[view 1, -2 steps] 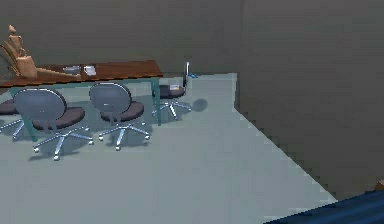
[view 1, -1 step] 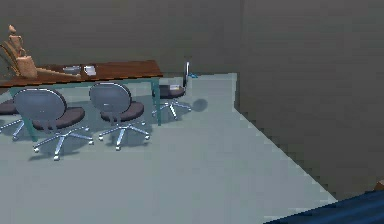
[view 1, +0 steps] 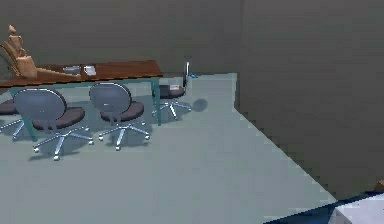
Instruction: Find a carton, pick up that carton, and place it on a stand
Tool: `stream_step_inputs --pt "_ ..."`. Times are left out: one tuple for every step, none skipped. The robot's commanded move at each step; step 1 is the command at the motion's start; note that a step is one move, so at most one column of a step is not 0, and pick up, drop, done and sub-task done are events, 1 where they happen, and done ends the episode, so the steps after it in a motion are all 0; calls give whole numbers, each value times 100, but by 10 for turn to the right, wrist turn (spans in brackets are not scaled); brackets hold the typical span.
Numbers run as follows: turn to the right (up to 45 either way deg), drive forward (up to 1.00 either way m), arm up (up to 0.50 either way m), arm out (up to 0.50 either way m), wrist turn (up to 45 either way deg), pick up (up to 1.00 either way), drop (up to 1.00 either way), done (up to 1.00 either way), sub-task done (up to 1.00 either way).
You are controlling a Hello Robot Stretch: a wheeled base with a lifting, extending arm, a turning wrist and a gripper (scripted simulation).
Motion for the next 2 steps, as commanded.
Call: stream_step_inputs --pt "0 0 0 0 -60 0 0 0 0" --pt "0 0 0 -30 0 0 0 0 0"
